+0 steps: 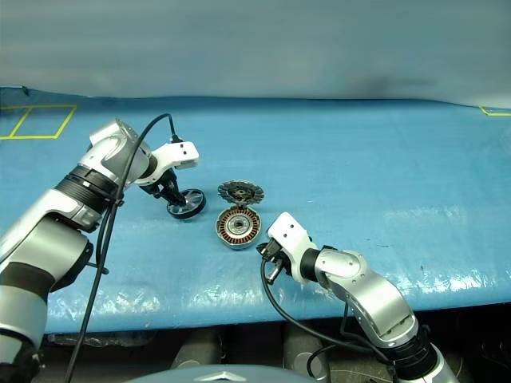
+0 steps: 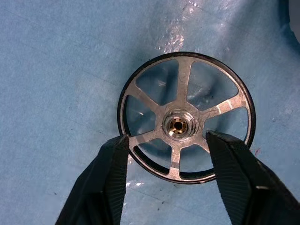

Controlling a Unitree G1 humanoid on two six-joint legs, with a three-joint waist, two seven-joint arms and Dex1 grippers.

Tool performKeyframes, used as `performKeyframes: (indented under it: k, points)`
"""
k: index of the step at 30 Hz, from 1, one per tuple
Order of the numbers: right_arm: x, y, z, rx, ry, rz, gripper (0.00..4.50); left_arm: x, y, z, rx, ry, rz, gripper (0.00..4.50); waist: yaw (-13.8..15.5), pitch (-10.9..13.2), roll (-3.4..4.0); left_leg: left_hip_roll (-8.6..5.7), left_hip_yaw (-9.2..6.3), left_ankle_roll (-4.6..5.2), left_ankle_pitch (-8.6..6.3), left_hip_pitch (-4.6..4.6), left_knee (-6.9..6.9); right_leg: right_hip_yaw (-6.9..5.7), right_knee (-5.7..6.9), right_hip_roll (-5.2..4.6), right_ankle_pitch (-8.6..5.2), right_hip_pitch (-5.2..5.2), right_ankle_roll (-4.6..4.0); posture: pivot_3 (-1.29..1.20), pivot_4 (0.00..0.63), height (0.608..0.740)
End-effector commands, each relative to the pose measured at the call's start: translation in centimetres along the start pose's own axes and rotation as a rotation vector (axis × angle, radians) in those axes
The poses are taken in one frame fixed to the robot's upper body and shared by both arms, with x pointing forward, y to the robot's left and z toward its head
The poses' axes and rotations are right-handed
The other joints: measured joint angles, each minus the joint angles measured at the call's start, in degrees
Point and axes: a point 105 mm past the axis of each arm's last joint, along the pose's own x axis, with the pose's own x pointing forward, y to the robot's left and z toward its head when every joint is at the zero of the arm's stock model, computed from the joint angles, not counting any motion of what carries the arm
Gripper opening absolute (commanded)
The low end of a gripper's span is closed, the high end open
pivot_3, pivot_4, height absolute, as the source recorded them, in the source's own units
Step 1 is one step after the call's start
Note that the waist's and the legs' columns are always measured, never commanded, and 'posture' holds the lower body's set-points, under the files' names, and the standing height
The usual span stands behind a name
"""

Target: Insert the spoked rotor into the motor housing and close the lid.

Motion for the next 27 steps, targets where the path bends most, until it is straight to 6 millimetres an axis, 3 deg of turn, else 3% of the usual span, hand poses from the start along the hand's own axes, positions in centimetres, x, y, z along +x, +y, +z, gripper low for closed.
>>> performKeyframes:
  k: [1, 23, 27]
  points:
    - [-0.3, 0.0, 1.0, -0.024, -0.037, -0.003, 0.0, -1.0, 0.5, 0.8, 0.004, -0.028, 0.032, 2.84, 0.0, 0.0, 0.0, 0.0, 0.0, 0.0, 0.0, 0.0, 0.0, 0.0, 0.0, 0.0, 0.0, 0.0, 0.0, 0.0, 0.15, 0.74]
    - [-0.4, 0.0, 0.9, -0.011, -0.046, -0.031, 0.0, 1.7, -1.1, 0.9, 0.003, -0.012, -0.039, 2.84, -0.1, 0.0, 0.0, -0.01, 0.0, 0.0, 0.0, 0.02, 0.11, 0.02, 0.08, 0.0, 0.03, 0.03, 0.03, 0.0, 0.15, 0.74]
    - [-0.4, 0.0, 0.9, -0.011, -0.047, -0.033, 0.0, 1.8, -1.2, 0.9, 0.0, -0.012, -0.044, 1.94, 0.0, 0.0, 0.04, -0.02, 0.0, 0.0, 0.0, 0.02, 0.12, 0.02, 0.09, 0.0, 0.03, 0.04, 0.04, 0.0, 0.15, 0.74]
